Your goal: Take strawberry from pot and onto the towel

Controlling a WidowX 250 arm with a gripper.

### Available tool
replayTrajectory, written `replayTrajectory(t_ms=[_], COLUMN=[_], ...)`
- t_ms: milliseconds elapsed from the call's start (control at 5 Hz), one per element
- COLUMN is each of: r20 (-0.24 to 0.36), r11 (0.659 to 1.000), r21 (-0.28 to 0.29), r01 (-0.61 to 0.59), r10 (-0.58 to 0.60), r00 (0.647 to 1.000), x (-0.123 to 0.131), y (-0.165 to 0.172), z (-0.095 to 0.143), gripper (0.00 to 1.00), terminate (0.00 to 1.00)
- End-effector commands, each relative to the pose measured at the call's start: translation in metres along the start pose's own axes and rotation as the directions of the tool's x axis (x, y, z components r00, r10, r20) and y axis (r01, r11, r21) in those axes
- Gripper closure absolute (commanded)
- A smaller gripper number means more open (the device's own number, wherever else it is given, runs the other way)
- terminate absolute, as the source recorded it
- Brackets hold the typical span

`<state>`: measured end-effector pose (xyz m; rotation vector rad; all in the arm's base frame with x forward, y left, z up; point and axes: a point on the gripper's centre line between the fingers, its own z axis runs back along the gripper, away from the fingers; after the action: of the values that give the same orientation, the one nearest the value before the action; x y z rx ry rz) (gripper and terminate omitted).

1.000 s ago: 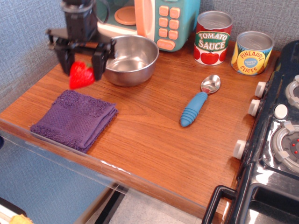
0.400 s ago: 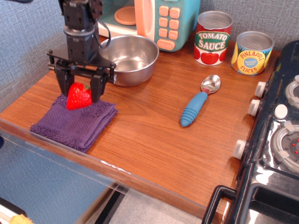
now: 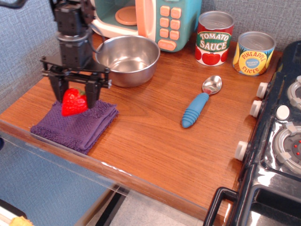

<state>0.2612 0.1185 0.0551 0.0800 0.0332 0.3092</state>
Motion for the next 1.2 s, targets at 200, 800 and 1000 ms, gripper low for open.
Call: replayTrajectory(t_ms=[200, 800, 1000], r20=[0.000, 0.267, 0.273], r11=[0.999, 0.984, 0.973], r21=[-0.003, -0.098, -0.084], r01=[-0.039, 0.152, 0.213], r10=[0.039, -0.121, -0.183], r00=[0.999, 0.956, 0.945], x=[0.005, 0.025, 0.034], y=[0.009, -0.031, -0.040], z=[0.009, 0.078, 0.080], gripper=[0.00, 0.00, 0.00], terminate=[0.00, 0.00, 0.00])
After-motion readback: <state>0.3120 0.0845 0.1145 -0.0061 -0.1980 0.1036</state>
